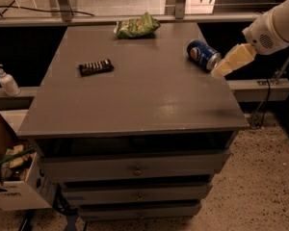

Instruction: Pick pepsi can

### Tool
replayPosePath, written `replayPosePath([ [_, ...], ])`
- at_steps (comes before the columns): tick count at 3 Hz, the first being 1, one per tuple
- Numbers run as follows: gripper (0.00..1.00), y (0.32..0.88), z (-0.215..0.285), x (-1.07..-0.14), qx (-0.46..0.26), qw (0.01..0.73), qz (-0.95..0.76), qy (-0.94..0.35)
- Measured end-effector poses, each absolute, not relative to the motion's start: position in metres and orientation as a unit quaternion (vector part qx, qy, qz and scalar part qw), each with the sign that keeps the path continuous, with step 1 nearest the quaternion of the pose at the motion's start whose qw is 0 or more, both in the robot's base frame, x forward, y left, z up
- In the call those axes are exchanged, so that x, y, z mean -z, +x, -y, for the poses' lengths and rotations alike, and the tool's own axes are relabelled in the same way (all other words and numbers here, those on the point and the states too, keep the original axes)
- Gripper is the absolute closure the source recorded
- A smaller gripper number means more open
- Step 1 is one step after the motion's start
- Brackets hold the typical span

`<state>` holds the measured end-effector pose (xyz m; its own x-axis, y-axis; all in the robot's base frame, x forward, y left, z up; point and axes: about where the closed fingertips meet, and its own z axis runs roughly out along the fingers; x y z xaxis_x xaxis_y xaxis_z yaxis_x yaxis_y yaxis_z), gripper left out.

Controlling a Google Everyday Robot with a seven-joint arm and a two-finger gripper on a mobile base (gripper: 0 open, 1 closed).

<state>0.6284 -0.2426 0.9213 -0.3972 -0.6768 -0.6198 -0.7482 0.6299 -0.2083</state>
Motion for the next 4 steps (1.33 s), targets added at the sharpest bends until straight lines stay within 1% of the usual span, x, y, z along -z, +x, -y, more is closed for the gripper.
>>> replayPosePath([
  [2,0.00,0.681,0.214,-0.904,-0.061,0.374,-0.827,-0.414],
  [4,0.00,0.734,0.216,-0.872,-0.050,0.378,-0.839,-0.388],
])
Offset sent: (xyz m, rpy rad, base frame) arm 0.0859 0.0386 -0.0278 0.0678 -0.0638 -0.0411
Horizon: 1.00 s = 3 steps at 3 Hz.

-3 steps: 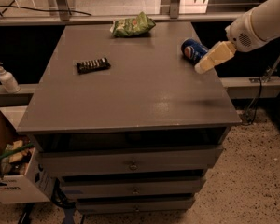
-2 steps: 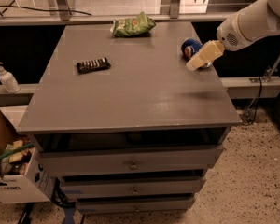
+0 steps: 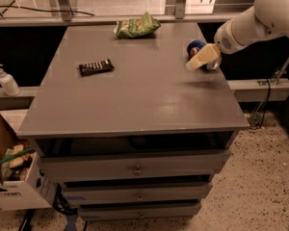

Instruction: Pick pepsi can

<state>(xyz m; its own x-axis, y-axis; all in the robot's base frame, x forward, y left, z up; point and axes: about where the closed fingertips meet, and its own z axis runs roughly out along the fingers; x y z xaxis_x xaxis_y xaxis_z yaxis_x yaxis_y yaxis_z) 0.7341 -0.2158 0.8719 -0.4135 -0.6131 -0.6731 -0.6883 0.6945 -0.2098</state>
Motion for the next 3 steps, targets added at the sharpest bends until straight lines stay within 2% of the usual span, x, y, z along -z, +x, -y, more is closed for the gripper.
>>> replayPosePath([
  [3,0.00,0.777,0.229,-0.841,-0.050,0.381,-0.851,-0.359],
])
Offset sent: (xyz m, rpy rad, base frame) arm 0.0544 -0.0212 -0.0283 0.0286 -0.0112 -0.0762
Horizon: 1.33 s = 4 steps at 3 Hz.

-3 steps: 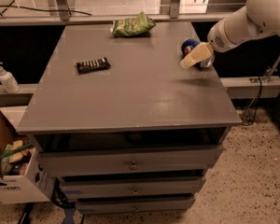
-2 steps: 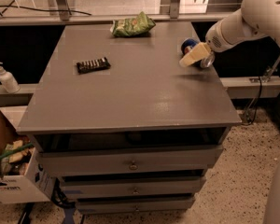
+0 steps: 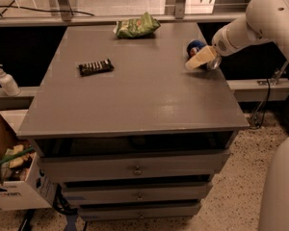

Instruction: Pick pepsi can

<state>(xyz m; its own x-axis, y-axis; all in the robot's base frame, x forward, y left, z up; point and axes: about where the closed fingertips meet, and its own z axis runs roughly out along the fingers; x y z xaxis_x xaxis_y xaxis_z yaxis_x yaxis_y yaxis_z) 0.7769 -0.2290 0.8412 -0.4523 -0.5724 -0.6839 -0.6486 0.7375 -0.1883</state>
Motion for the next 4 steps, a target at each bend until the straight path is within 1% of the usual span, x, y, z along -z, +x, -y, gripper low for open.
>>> replayPosePath([
  [1,0.18,0.779,0.230,-0.836,-0.055,0.381,-0.851,-0.358],
  [3,0.65,0.777,0.230,-0.834,-0.067,0.383,-0.851,-0.354],
  [4,0.88,0.769,0.221,-0.852,-0.092,0.395,-0.840,-0.360],
])
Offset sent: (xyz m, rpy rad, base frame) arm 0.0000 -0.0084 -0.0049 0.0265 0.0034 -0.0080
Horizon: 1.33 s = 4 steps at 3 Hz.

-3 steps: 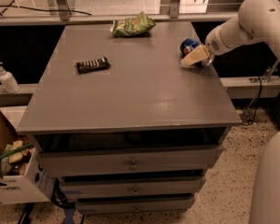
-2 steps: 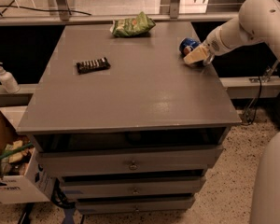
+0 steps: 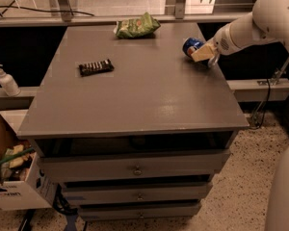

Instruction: Pick pepsi can

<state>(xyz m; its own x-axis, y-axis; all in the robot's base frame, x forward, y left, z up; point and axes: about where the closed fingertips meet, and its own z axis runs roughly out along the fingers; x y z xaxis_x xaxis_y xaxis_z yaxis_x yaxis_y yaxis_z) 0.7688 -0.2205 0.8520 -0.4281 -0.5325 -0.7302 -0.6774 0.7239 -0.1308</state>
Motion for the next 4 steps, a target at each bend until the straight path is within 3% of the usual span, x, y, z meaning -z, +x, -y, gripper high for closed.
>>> replayPosePath([
  [1,1.00,0.753,0.202,-0.880,-0.124,0.407,-0.822,-0.379],
  [4,1.00,0.700,0.148,-0.939,-0.239,0.414,-0.756,-0.447],
])
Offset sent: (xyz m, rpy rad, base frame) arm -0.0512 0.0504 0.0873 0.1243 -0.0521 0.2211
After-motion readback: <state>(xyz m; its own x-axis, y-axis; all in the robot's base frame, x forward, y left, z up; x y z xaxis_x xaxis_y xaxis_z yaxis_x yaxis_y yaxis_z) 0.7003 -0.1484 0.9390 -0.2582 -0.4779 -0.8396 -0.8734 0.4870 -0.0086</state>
